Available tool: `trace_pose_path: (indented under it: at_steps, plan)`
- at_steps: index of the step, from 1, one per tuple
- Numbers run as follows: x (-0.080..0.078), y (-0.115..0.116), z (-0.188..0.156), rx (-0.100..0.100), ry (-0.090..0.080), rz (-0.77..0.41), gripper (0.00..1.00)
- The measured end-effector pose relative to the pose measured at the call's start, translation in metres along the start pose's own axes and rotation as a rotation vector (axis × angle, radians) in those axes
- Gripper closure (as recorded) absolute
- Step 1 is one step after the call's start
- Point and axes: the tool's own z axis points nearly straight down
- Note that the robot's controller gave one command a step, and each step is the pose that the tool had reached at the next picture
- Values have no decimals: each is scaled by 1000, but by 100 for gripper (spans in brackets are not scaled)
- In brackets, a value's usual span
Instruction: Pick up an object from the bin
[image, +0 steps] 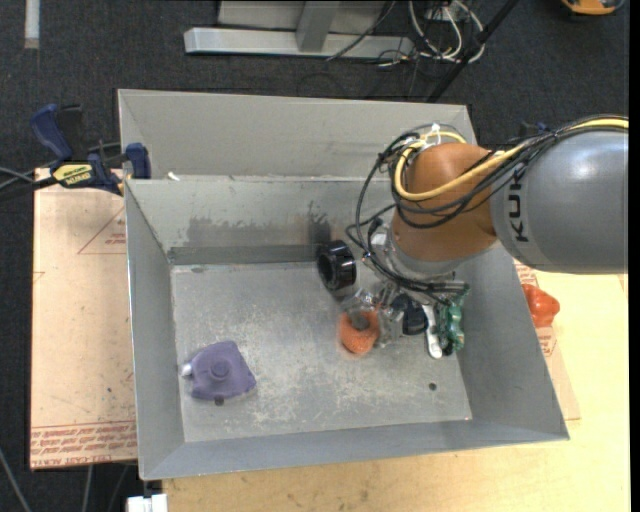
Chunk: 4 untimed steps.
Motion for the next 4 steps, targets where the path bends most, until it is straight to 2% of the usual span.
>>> trace_pose_path:
  at_steps: [1,2,3,4]
  plan:
    - [0,0,0,0,0,0,100]
    - [15,-4,-97,0,-4,-48,100]
    - [15,-4,-97,0,-4,-48,100]
    - [15,-25,-274,10,-12,-85,100]
